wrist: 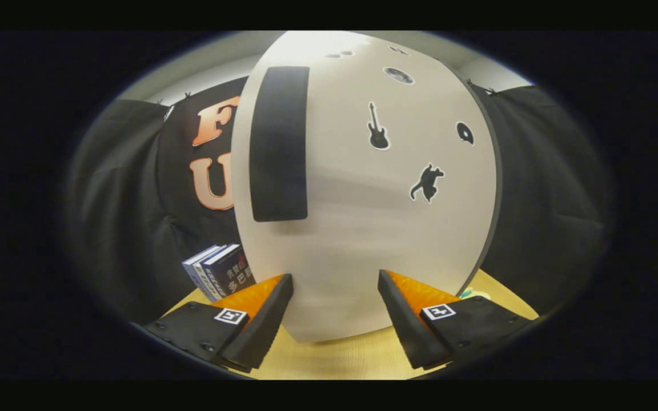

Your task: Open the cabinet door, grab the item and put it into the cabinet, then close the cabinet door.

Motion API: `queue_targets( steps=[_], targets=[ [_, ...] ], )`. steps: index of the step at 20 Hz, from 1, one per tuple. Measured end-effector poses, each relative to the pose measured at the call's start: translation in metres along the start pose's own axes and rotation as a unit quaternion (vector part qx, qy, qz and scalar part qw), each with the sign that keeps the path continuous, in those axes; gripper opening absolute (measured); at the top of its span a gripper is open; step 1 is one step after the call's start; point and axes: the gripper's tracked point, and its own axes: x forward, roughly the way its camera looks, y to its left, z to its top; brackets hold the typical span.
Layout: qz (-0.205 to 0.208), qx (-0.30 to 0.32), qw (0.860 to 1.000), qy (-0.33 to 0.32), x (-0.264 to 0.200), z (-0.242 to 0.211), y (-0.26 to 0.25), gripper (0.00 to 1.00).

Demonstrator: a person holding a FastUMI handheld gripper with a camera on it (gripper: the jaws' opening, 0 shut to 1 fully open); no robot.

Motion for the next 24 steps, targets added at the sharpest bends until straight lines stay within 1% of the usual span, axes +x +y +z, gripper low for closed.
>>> queue_targets(
  steps=[6,10,13,16,18,24],
  targets=[
    [0.022,-0.003,1.0,0.019,0.043,-0.01,0.02,0.97],
    [0.039,0.003,0.999,0.025,0.051,-0.012,0.029,0.96],
    [0.042,0.002,0.999,0.024,0.048,-0.009,0.026,0.96],
    [0.035,0.0,0.999,0.01,0.035,0.005,0.009,0.96],
    [0.02,-0.006,1.0,-0.003,0.021,0.016,-0.012,0.96],
    [-0.024,0.0,0.999,-0.045,-0.043,0.053,-0.07,0.96]
  ],
)
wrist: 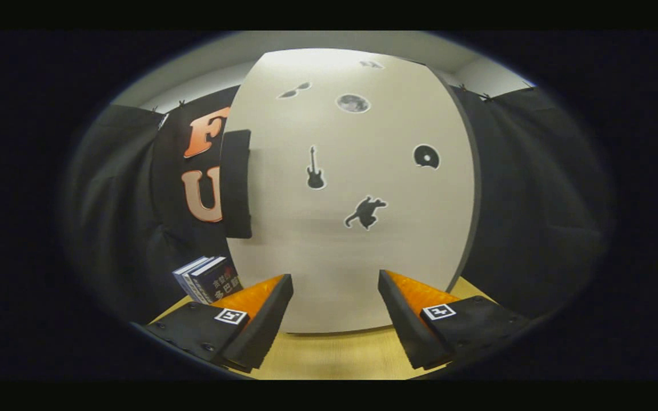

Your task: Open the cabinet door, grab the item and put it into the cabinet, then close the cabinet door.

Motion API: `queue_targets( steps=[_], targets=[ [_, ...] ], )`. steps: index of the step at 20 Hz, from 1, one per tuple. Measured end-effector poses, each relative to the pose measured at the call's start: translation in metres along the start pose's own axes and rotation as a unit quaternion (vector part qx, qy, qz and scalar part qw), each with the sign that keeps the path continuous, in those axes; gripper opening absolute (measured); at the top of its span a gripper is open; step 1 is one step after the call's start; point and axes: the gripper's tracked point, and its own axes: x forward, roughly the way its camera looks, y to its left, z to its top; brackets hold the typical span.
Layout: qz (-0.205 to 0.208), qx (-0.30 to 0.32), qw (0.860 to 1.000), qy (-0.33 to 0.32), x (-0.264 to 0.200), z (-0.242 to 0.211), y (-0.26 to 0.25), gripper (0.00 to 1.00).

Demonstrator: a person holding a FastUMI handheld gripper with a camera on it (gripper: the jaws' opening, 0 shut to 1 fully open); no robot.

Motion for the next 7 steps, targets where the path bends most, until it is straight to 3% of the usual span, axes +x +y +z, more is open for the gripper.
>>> queue_targets(
  steps=[7],
  targets=[
    [-0.066,0.012,0.997,-0.035,-0.074,0.04,-0.062,0.96]
  ],
)
